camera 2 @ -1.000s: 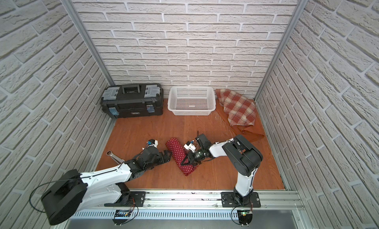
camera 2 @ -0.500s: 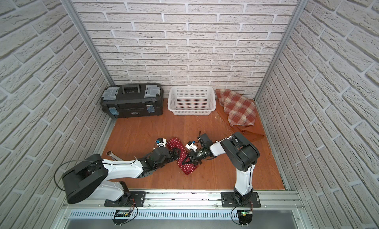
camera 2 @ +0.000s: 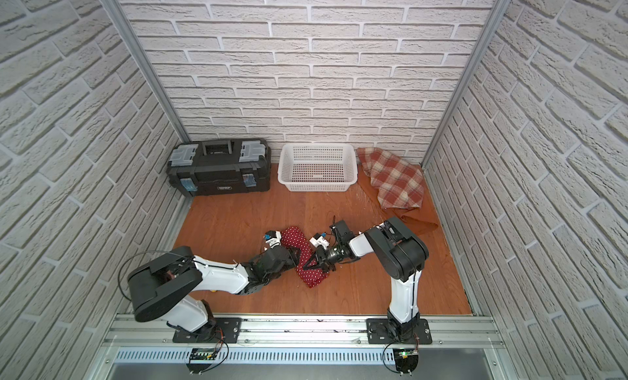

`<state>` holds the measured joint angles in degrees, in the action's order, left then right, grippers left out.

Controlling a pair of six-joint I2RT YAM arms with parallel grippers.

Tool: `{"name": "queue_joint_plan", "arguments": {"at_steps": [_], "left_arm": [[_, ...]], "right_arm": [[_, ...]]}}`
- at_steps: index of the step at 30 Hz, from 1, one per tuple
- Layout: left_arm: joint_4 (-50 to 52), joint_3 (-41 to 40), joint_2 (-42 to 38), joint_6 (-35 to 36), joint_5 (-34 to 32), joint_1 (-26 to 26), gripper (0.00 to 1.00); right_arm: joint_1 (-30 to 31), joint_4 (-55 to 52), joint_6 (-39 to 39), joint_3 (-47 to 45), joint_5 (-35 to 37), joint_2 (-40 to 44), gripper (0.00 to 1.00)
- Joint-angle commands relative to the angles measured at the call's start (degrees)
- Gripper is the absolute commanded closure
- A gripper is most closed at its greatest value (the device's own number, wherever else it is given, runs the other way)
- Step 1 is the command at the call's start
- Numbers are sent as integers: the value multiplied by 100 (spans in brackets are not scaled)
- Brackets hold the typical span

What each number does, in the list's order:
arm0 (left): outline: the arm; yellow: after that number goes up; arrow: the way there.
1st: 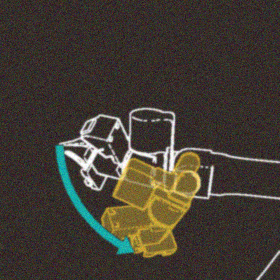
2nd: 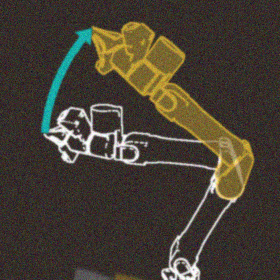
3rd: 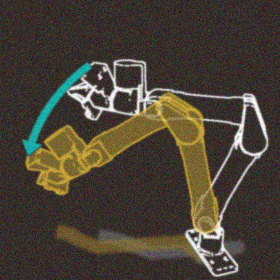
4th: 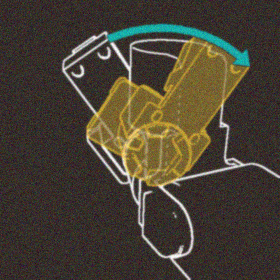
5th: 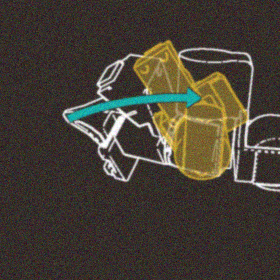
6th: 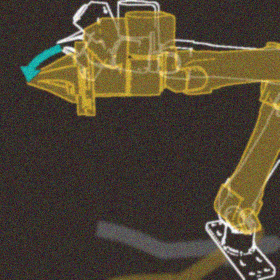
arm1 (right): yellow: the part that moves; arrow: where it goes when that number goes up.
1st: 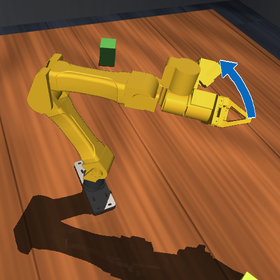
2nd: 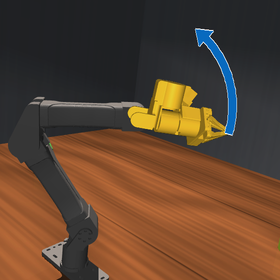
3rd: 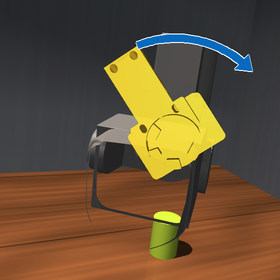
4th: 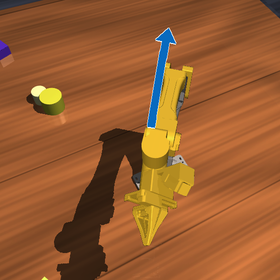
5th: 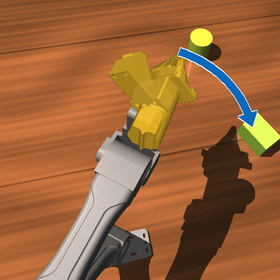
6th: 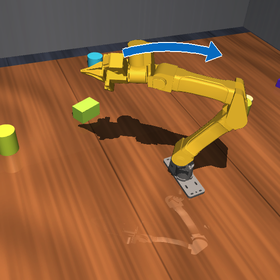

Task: Roll up the skirts
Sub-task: Roll the skirt at the center of the board.

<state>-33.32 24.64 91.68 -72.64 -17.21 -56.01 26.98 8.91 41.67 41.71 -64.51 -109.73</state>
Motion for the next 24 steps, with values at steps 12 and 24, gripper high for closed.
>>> {"name": "queue_joint_plan", "arguments": {"at_steps": [12, 24], "left_arm": [[833, 160, 660, 481, 709, 553, 100], [872, 375, 987, 1375, 1317, 730, 100]], "right_arm": [[39, -2455, -837, -270, 2558, 2356, 43], [79, -3419, -1595, 833, 4090, 2392, 25]]}}
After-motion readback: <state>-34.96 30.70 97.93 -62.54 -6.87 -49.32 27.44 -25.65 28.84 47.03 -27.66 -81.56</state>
